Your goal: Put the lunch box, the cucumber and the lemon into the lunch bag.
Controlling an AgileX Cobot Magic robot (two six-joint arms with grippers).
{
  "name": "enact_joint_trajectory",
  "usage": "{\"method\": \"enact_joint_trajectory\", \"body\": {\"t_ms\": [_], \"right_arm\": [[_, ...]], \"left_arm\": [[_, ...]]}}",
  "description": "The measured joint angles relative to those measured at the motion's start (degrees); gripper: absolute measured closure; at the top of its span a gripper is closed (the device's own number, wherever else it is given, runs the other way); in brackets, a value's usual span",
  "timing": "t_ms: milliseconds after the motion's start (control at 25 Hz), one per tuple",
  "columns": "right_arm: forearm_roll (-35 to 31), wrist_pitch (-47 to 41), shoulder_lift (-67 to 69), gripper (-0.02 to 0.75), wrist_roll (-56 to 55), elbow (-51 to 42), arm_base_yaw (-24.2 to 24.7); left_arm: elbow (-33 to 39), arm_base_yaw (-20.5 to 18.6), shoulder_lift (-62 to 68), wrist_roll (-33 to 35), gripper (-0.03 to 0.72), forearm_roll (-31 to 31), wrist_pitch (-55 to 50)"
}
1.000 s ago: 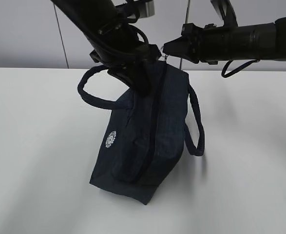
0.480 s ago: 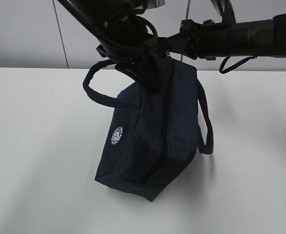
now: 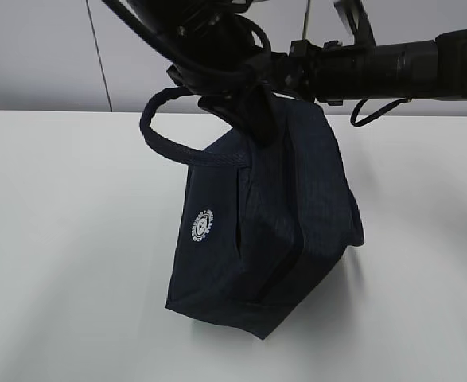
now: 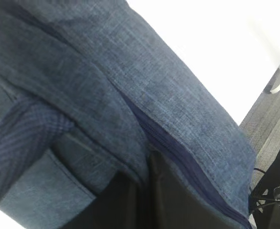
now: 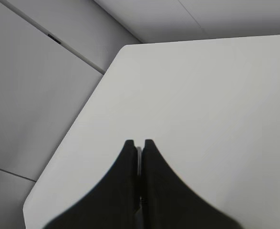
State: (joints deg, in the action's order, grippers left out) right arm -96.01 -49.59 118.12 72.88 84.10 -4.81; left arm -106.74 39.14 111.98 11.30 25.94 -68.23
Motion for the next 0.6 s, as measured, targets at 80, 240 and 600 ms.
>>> {"method": "enact_joint_trajectory", "body": {"t_ms": [80, 240, 600], "right_arm": [[0.00, -0.25, 0.28, 0.738, 0.00, 0.00, 0.00], [0.00, -1.33, 0.86, 0.738, 0.00, 0.00, -0.10], [0.00, -2.77, 0.90, 0.738, -0.10, 0.15, -0.23]], "left_arm": [[0.00, 0.34, 0.00, 0.00, 0.697, -0.09, 0.14], [0.00, 1.21, -0.44, 0.00, 0.697, -0.23, 0.28], [0.00, 2.31, -1.88, -0.10, 0.697, -0.44, 0.62]]}}
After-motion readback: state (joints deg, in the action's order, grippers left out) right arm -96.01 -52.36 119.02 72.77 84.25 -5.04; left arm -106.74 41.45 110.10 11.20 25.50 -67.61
